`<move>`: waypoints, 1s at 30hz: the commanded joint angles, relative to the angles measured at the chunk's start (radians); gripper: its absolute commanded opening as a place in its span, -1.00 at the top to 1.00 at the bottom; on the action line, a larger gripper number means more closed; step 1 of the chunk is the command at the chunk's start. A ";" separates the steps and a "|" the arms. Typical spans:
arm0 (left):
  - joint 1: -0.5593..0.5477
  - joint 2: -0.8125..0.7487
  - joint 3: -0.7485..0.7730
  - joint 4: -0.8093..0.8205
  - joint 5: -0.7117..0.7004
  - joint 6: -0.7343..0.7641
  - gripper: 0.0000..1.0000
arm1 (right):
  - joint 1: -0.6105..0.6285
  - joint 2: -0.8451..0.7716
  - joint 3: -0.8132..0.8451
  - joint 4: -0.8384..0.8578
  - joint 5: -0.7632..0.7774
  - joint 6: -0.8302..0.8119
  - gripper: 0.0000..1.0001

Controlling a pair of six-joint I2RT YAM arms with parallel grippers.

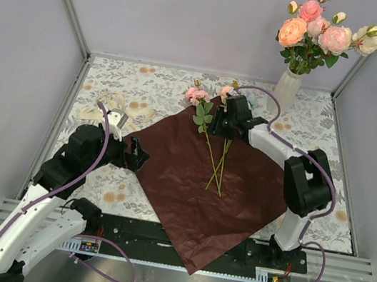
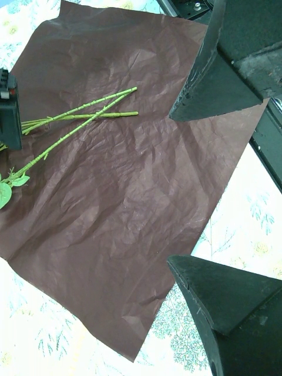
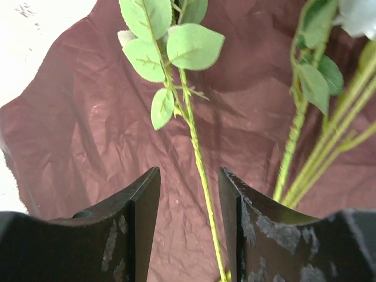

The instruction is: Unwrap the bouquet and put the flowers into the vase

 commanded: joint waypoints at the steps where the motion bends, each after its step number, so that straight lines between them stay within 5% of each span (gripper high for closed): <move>1: -0.003 -0.013 -0.008 0.049 0.004 0.000 -0.98 | 0.035 0.106 0.150 -0.097 0.049 -0.096 -0.05; 14: -0.003 -0.004 -0.008 0.049 0.007 0.000 -0.98 | 0.062 0.287 0.340 -0.202 0.099 -0.156 -0.06; 30: -0.003 -0.010 -0.008 0.049 0.003 0.000 -0.98 | 0.071 0.290 0.298 -0.127 0.076 -0.155 0.19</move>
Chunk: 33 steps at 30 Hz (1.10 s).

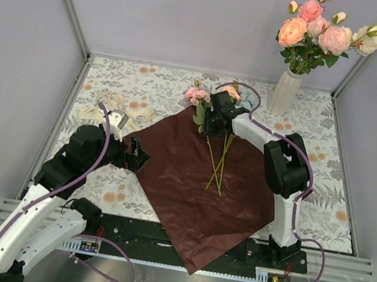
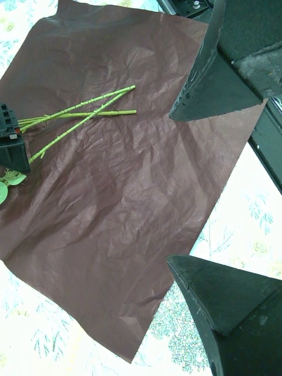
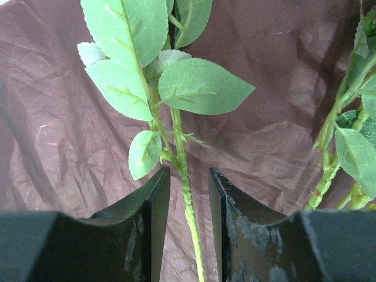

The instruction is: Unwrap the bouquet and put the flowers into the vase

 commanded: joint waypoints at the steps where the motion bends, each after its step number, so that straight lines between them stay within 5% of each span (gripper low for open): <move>1: -0.002 -0.010 0.001 0.048 0.003 0.000 -0.98 | 0.013 -0.012 -0.007 0.051 0.002 -0.016 0.19; 25: -0.003 -0.016 0.000 0.048 0.001 0.001 -0.98 | 0.025 0.043 0.074 0.006 -0.004 -0.035 0.21; 33: -0.003 -0.005 0.001 0.047 0.015 0.003 -0.98 | 0.027 0.027 0.090 -0.007 -0.004 -0.049 0.64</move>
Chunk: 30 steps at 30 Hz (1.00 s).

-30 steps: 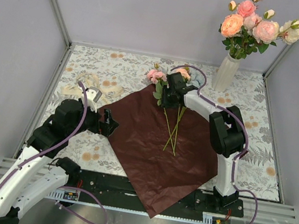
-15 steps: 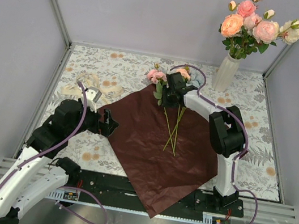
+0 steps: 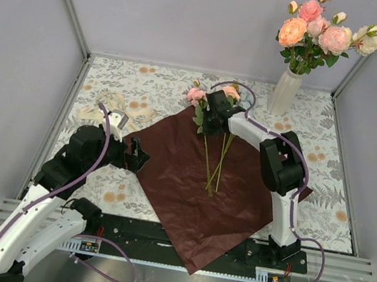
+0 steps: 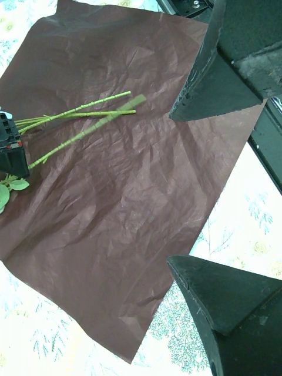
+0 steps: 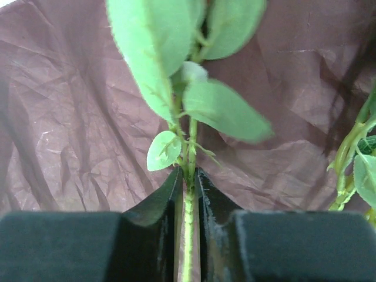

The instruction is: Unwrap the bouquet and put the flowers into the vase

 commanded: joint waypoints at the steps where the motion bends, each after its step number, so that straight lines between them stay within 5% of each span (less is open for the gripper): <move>1: -0.003 -0.002 0.005 0.047 0.009 0.001 -0.98 | 0.010 -0.037 0.043 -0.007 -0.032 -0.017 0.72; 5: -0.003 -0.016 0.003 0.048 -0.005 0.000 -0.98 | 0.012 -0.106 0.026 0.036 -0.083 -0.011 1.00; 12: -0.003 -0.005 0.003 0.047 0.007 0.000 -0.98 | 0.012 -0.246 -0.072 0.154 -0.123 0.015 1.00; 20: -0.003 -0.010 0.003 0.047 -0.002 -0.003 -0.98 | 0.012 -0.512 -0.399 0.628 -0.143 -0.083 1.00; 30: -0.003 0.002 0.002 0.050 0.009 -0.003 -0.98 | 0.010 -0.813 -0.615 0.962 -0.090 -0.297 1.00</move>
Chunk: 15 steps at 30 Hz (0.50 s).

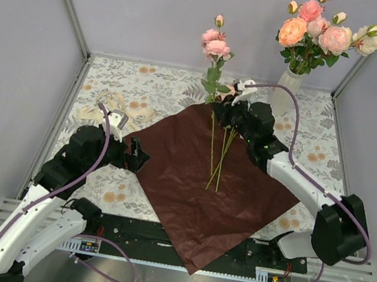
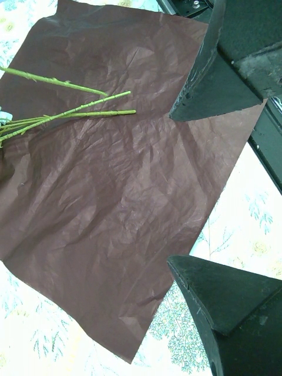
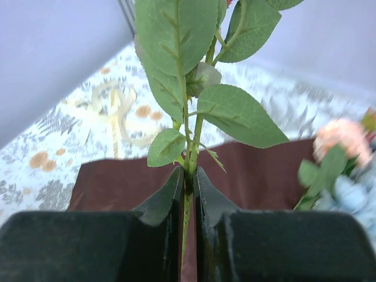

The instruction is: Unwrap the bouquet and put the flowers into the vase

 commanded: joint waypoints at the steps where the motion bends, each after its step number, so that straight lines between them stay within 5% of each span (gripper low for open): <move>1: -0.003 0.009 0.004 0.050 0.011 -0.003 -0.98 | 0.008 -0.152 -0.065 0.289 0.039 -0.209 1.00; 15: -0.003 0.016 0.001 0.048 -0.005 -0.001 -0.98 | -0.131 -0.384 -0.255 0.617 0.178 -0.393 1.00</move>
